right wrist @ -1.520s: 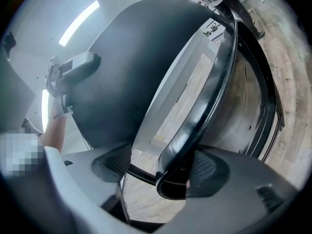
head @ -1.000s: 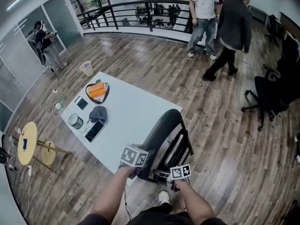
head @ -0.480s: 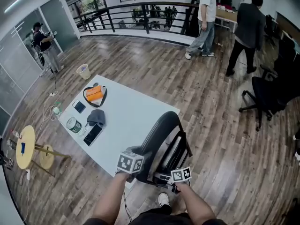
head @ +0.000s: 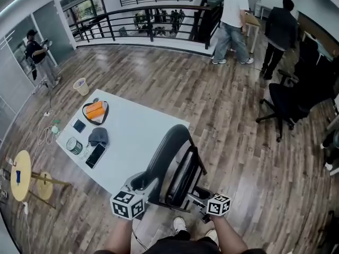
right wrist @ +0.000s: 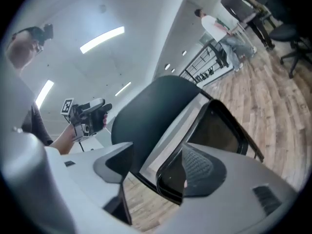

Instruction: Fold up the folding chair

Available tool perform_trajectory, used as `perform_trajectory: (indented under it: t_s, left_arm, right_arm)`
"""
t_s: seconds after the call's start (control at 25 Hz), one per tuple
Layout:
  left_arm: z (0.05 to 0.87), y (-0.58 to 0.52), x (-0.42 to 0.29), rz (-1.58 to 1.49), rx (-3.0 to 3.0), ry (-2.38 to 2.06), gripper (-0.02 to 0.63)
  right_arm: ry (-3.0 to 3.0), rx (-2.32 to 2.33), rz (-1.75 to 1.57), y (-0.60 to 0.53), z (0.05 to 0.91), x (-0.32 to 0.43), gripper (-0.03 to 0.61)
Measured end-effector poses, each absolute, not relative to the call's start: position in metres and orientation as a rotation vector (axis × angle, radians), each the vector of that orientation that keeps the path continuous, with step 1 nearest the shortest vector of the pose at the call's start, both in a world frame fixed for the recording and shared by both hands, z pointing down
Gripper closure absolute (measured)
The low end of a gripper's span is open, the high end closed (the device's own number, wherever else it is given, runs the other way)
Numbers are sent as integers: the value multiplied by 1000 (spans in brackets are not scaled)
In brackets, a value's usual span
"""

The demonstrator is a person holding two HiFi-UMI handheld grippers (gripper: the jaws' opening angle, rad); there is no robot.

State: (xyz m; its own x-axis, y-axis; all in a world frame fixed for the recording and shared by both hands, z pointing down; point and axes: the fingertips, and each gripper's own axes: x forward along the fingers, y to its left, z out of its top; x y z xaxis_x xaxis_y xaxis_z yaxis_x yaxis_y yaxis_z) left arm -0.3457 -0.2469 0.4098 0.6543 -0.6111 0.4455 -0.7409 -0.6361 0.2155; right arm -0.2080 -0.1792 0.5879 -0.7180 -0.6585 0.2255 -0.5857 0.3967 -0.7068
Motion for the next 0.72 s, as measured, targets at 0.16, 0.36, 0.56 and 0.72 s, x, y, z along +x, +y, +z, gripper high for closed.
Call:
perform_trajectory:
  t_s: [0.16, 0.36, 0.56, 0.72]
  left_arm:
    - [388, -229, -299, 287, 2575, -945, 539]
    - [386, -195, -241, 251, 2605, -855, 609]
    - [386, -132, -177, 207, 2703, -789, 609]
    - [389, -76, -138, 172, 2727, -778, 609]
  right_arm:
    - [2436, -1439, -878, -153, 522, -147, 444]
    - [2309, -1832, -539, -110, 466, -73, 563]
    - [2192, -2442, -252, -43, 444, -7, 563]
    - [2019, -2701, -187, 21, 424, 32, 563]
